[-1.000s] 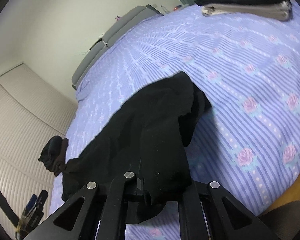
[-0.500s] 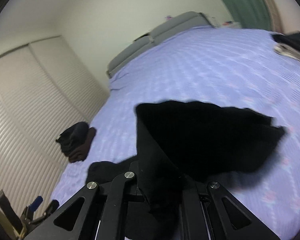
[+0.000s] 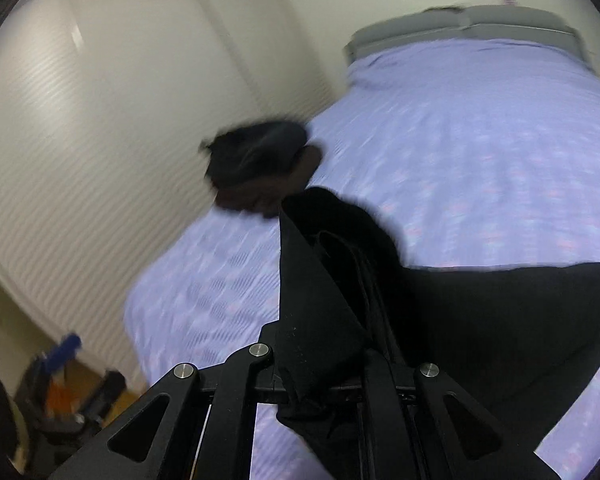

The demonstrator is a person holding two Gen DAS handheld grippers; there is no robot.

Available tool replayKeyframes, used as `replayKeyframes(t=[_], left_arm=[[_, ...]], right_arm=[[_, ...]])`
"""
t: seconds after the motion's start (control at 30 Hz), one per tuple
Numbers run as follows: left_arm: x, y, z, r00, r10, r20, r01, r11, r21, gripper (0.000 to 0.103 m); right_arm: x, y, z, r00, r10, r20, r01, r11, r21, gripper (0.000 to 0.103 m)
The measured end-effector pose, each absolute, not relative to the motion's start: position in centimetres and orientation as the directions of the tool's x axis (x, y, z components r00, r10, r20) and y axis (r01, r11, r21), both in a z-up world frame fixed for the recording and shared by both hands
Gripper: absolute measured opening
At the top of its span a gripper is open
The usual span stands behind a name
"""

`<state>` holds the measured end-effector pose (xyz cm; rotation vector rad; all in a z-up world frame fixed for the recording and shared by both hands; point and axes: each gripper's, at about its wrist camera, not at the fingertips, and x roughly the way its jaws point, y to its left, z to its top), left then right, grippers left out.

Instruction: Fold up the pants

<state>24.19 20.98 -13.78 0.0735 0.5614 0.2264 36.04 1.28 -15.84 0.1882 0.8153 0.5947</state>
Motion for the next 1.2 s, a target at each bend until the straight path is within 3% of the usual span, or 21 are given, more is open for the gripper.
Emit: replayKeyframes(t=[0.27, 0.4, 0.47, 0.53, 0.67, 0.93, 1.1, 1.2], left_arm=[[25.0, 22.5, -15.5, 0.804, 0.238, -0.544, -0.211, 0.971, 0.114, 0.102], [25.1, 22.2, -15.7, 0.804, 0.230, -0.548, -0.204, 0.973, 0.109, 0.102], [25.1, 21.9, -15.6, 0.807, 0.230, -0.544, -0.203, 0.973, 0.110, 0.102], [25.0, 21.8, -15.2, 0.810, 0.232, -0.538, -0.205, 0.973, 0.111, 0.102], [24.4, 21.7, -14.1, 0.820, 0.242, -0.519, -0.210, 0.970, 0.121, 0.102], [22.5, 21.4, -11.9, 0.838, 0.259, -0.481, -0.223, 0.966, 0.132, 0.103], [22.4, 19.9, -11.5, 0.847, 0.234, -0.477, -0.199, 0.972, 0.122, 0.103], [22.6, 18.3, -11.6, 0.854, 0.210, -0.476, -0.173, 0.978, 0.121, 0.103]], right_arm=[[37.8, 5.3, -22.1, 0.373, 0.518, -0.770, -0.424, 0.833, 0.355, 0.009], [37.8, 5.5, -22.5, 0.353, 0.505, -0.788, -0.434, 0.834, 0.341, 0.010], [37.5, 5.1, -22.2, 0.345, 0.507, -0.790, -0.449, 0.828, 0.336, 0.016], [37.1, 5.2, -21.8, 0.342, 0.509, -0.790, -0.459, 0.824, 0.332, 0.041], [35.7, 5.1, -20.5, 0.369, 0.503, -0.782, -0.470, 0.826, 0.310, 0.066], [32.7, 0.0, -18.6, 0.372, 0.588, -0.718, -0.395, 0.801, 0.451, 0.069], [30.1, -8.5, -17.5, 0.450, 0.587, -0.673, -0.264, 0.807, 0.528, 0.069], [30.3, -13.2, -17.7, 0.484, 0.553, -0.678, -0.182, 0.822, 0.540, 0.078]])
